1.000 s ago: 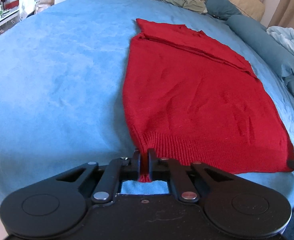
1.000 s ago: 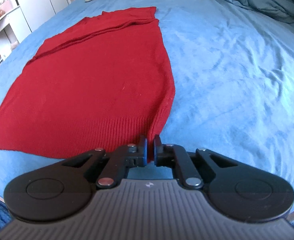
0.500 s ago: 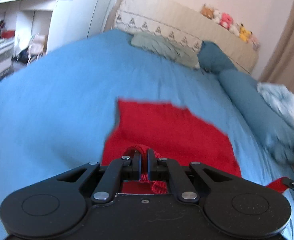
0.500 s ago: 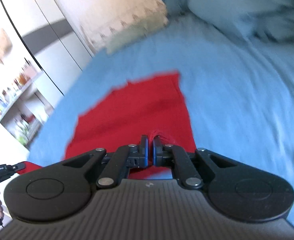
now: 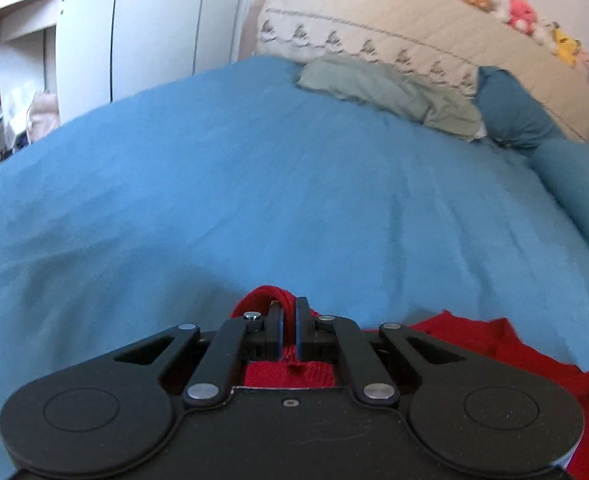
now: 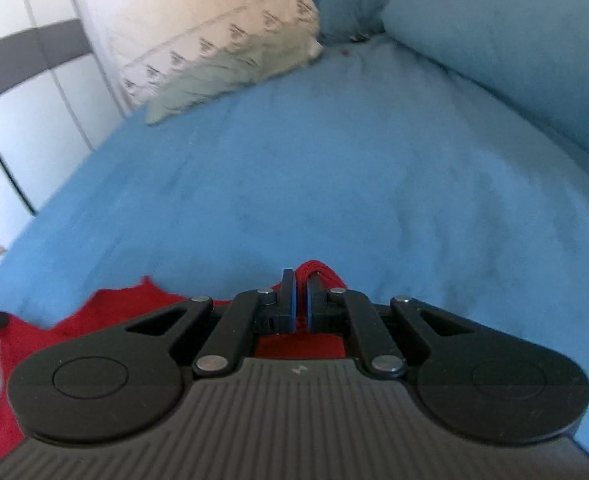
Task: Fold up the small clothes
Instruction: 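Lift the hem and fold it toward the collar, then open both tools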
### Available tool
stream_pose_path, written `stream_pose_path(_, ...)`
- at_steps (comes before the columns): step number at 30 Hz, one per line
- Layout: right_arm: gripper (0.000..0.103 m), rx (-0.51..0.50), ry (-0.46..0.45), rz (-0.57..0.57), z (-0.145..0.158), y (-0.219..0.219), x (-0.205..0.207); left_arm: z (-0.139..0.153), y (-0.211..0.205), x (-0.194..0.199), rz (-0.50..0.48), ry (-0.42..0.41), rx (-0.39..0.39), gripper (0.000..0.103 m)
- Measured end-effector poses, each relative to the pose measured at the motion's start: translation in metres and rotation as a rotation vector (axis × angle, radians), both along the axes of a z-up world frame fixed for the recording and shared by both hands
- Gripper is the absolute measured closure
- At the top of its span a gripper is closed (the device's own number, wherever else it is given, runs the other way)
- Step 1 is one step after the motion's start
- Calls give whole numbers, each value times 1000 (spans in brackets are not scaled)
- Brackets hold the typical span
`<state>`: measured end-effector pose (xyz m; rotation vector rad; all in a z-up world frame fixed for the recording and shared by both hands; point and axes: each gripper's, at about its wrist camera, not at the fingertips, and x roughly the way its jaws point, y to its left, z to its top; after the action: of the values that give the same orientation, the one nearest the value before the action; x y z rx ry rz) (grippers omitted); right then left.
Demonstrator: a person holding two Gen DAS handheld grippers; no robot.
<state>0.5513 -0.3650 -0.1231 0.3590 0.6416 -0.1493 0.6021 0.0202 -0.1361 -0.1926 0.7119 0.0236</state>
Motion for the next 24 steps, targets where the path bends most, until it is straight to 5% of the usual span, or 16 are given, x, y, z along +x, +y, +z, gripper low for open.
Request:
stream_pose_path(3,82,15,34,9,-3,-4,13,-2,7,11,24,54,-9,94)
stream_pose_path(5,76,4,60,27,-1,-5,16,1,14,10,52,67,5,78)
stream_pose_path(6,60,0,70,30,1,-4,16,6,13,6,58,71,17,50)
stream_pose_path(7,34,-3,68,29,3,-3,12,12,14,2,57,68,36,35)
stream_pose_path(9,17,-39,29,42,17,6,-3,29,11,-21,18,18,90,34)
stream_pose_path(13,3,-104,35,158,27,47,-40,32,-9,-75,-152,32,136,29)
stream_pose_path(16,3,-115,112,218,10,73,-54,3,-19,-100,-242,143,115,28)
stream_pose_path(19,3,-102,192,157,-18,71,-60,-26,-21,-108,-242,225,141,28)
stream_pose_path(24,6,-90,217,51,-38,43,-73,-32,-13,-114,-262,213,153,24)
